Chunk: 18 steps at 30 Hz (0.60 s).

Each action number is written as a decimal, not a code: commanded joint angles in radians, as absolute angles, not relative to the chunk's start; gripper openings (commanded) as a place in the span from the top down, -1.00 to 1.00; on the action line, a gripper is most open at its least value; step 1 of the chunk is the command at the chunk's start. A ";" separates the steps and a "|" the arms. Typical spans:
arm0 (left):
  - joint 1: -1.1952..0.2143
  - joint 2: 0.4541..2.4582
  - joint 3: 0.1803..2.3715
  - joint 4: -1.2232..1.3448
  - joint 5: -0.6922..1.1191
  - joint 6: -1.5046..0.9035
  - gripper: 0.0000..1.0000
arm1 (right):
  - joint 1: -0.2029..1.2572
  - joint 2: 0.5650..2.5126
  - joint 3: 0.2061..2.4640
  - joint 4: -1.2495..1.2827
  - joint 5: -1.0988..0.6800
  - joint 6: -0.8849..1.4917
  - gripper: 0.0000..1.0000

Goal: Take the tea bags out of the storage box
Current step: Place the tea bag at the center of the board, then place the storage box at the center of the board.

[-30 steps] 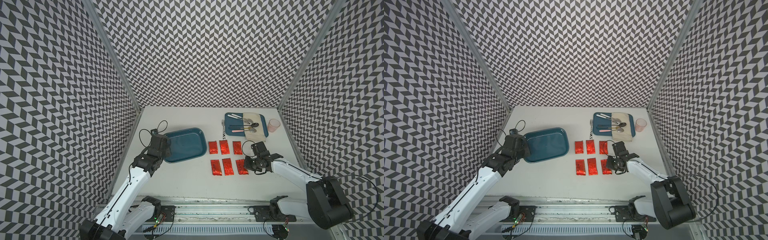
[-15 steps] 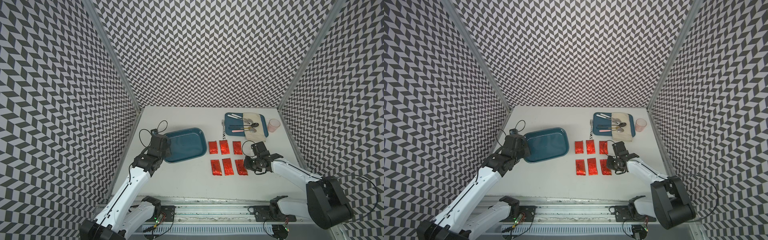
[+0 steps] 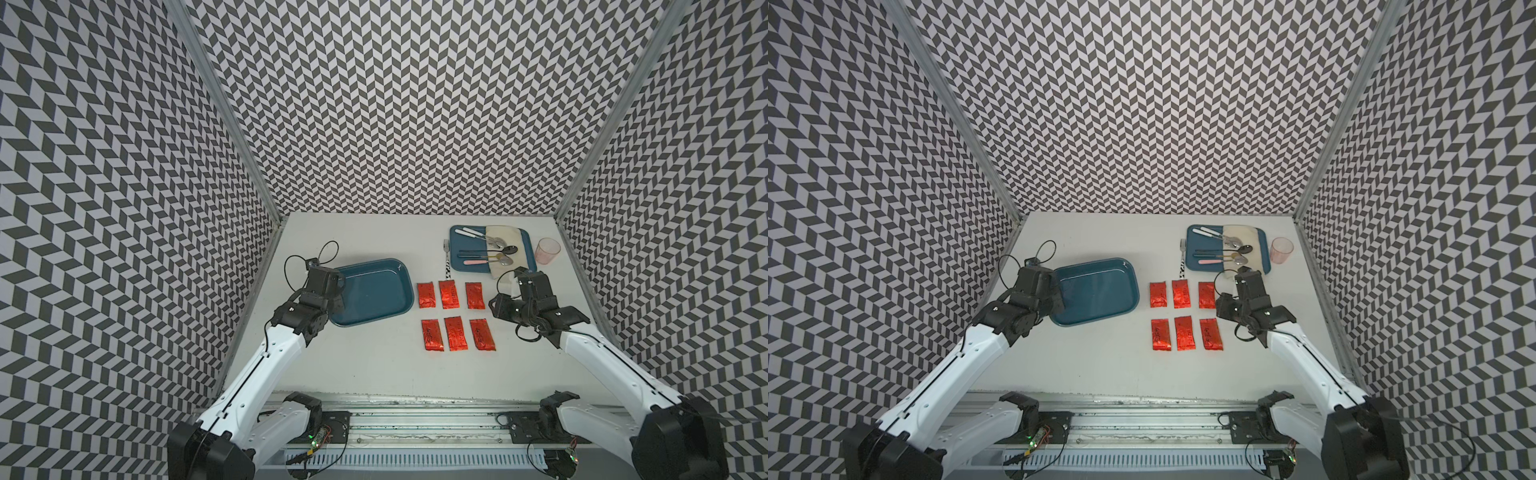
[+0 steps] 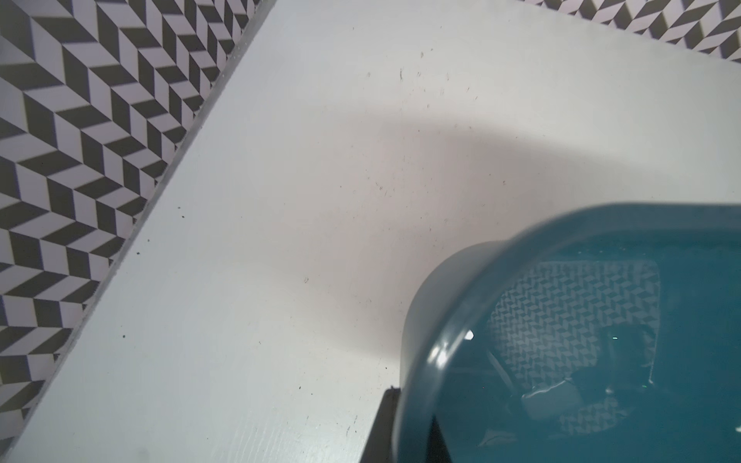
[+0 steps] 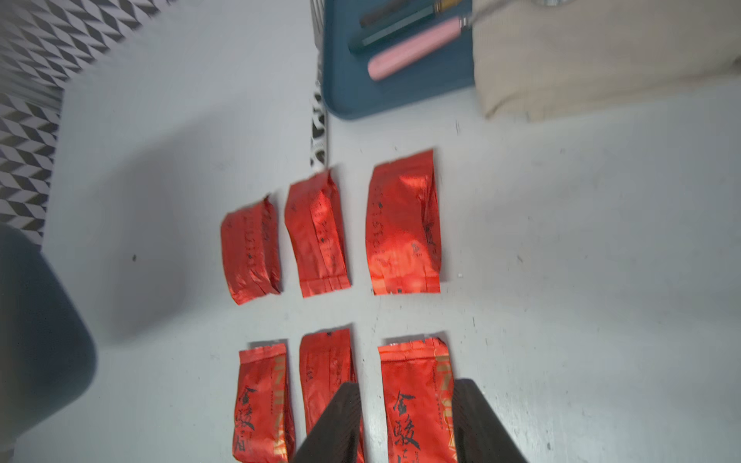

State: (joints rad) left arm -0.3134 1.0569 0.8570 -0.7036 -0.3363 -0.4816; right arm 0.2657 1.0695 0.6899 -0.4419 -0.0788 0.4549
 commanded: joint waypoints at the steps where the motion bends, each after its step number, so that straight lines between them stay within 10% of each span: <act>1: -0.310 1.101 0.901 -0.730 -0.271 -0.554 1.00 | 0.264 1.042 0.689 -0.405 -0.007 0.431 0.14; 18: -0.310 1.168 0.823 -0.762 -0.343 -0.789 1.00 | 0.264 1.058 0.640 -0.353 -0.105 0.422 0.14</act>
